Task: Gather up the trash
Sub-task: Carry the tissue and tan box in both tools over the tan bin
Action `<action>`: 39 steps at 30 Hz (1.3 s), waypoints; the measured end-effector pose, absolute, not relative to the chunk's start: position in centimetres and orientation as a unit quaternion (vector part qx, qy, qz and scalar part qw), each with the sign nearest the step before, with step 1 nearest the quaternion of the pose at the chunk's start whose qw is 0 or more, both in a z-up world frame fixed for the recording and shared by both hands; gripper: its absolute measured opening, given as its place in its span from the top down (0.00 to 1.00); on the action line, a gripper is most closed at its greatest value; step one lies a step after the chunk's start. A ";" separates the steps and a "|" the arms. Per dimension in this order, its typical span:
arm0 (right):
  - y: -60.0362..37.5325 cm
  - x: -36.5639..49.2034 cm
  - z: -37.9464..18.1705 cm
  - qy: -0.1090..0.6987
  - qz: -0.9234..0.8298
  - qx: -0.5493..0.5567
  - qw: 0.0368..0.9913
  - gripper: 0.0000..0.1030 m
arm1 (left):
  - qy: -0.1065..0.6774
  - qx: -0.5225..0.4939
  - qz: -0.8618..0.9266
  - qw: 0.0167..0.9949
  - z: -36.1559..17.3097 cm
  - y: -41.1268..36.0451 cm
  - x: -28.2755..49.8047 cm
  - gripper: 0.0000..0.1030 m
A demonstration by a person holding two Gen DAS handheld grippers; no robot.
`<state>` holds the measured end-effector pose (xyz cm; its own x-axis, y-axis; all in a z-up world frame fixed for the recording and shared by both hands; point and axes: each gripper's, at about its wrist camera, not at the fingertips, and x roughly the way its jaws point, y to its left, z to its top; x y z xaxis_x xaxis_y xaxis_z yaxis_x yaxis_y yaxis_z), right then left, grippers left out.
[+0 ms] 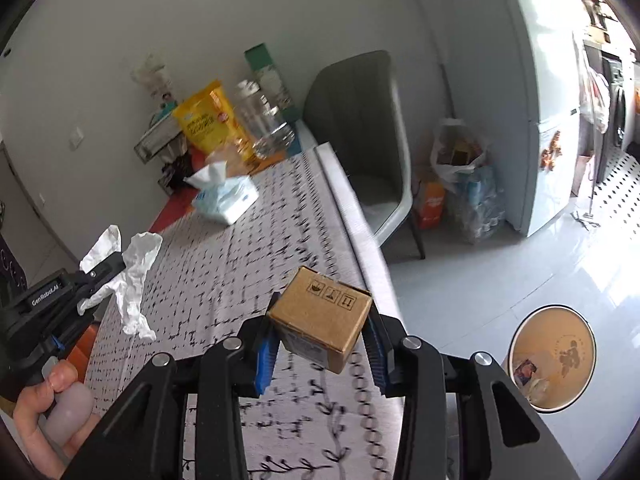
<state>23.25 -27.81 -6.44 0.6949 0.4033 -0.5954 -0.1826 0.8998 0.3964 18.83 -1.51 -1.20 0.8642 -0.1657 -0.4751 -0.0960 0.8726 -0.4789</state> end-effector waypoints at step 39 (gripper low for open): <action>-53.0 24.6 -17.8 0.383 -0.026 0.282 0.879 0.63 | 0.418 -0.162 -0.170 0.878 -11.0 -28.7 31.5 0.93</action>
<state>24.63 -53.03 -17.83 0.7051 0.1713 -0.6881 0.2613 0.8393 0.4767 31.48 -28.69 -10.95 0.5933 -0.4332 -0.6784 0.1621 0.8899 -0.4265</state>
